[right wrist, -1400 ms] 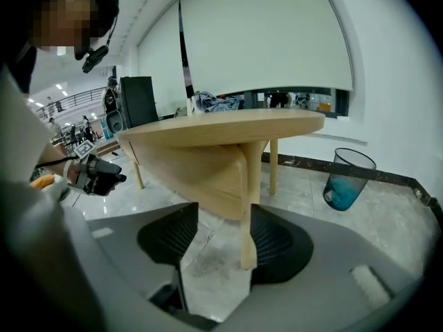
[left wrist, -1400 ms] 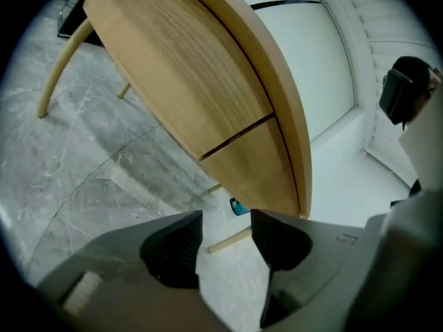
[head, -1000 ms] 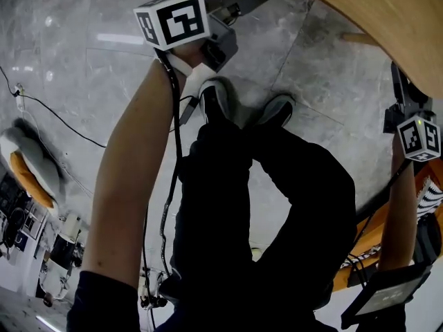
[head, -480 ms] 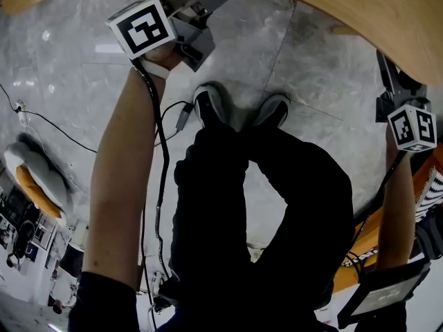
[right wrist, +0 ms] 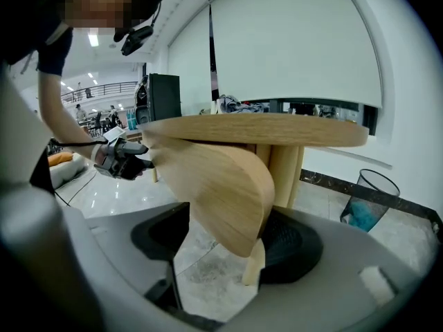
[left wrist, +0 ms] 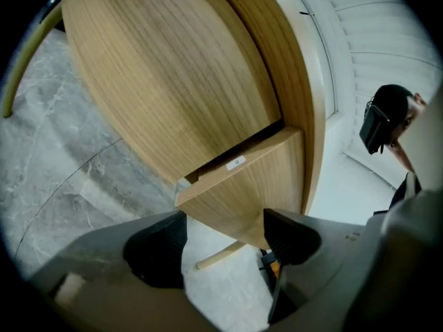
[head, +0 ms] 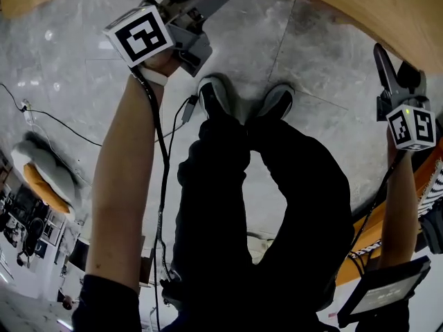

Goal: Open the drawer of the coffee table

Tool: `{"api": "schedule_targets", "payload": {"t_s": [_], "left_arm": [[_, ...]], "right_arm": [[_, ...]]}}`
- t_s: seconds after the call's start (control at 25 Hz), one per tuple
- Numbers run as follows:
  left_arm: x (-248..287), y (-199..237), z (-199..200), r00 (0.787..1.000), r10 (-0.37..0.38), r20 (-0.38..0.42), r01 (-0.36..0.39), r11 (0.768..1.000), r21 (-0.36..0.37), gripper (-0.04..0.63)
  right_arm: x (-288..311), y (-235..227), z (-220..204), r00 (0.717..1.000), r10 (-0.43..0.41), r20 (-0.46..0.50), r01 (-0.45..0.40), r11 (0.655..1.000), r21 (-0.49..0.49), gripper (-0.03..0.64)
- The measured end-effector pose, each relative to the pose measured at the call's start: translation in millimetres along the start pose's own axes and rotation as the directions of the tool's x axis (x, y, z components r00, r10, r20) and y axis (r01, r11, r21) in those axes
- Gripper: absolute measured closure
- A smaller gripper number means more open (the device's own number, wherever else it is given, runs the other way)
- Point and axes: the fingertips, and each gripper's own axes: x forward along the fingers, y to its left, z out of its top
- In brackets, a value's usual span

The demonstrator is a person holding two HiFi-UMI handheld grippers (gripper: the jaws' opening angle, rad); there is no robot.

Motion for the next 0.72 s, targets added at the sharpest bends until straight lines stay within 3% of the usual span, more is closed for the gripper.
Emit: {"api": "schedule_targets", "payload": {"t_s": [0.16, 0.32, 0.36, 0.44, 0.52, 0.56, 0.6, 0.64, 0.72], "left_arm": [[-18, 2, -17, 0.998, 0.053, -0.032, -0.054, 0.998, -0.018, 0.244], [-32, -21, -42, 0.994, 0.042, -0.1, -0.044, 0.999, -0.014, 0.255], [-33, -32, -49, 0.991, 0.023, -0.13, -0.023, 1.0, 0.0, 0.327], [-34, -52, -61, 0.98, 0.013, -0.197, -0.003, 0.999, 0.05, 0.327], [-41, -49, -69, 0.965, 0.09, -0.247, -0.06, 0.99, 0.128, 0.327], [-49, -39, -70, 0.952, 0.165, -0.258, -0.116, 0.974, 0.192, 0.312], [-58, -28, -67, 0.931, 0.257, -0.261, -0.182, 0.943, 0.278, 0.301], [-68, -16, -60, 0.9, 0.353, -0.255, -0.243, 0.894, 0.376, 0.3], [-85, -1, -43, 0.836, 0.501, -0.223, -0.317, 0.774, 0.548, 0.301]], "right_arm": [[-10, 17, -17, 1.0, 0.009, -0.026, -0.01, 1.0, -0.026, 0.31], [-26, 29, -24, 0.999, 0.005, -0.047, -0.006, 1.0, -0.019, 0.284], [-28, 30, -22, 0.999, -0.003, -0.047, 0.003, 1.0, -0.011, 0.29], [-29, 32, -22, 0.999, -0.016, -0.047, 0.016, 1.0, -0.003, 0.296], [-30, 32, -24, 0.998, -0.024, -0.055, 0.024, 1.0, 0.013, 0.307], [-30, 31, -24, 0.998, -0.025, -0.063, 0.026, 0.999, 0.022, 0.304], [-31, 30, -24, 0.997, -0.025, -0.072, 0.027, 0.999, 0.027, 0.304], [-31, 30, -23, 0.996, -0.023, -0.083, 0.026, 0.999, 0.029, 0.301], [-31, 30, -22, 0.994, -0.02, -0.103, 0.024, 0.999, 0.032, 0.301]]}}
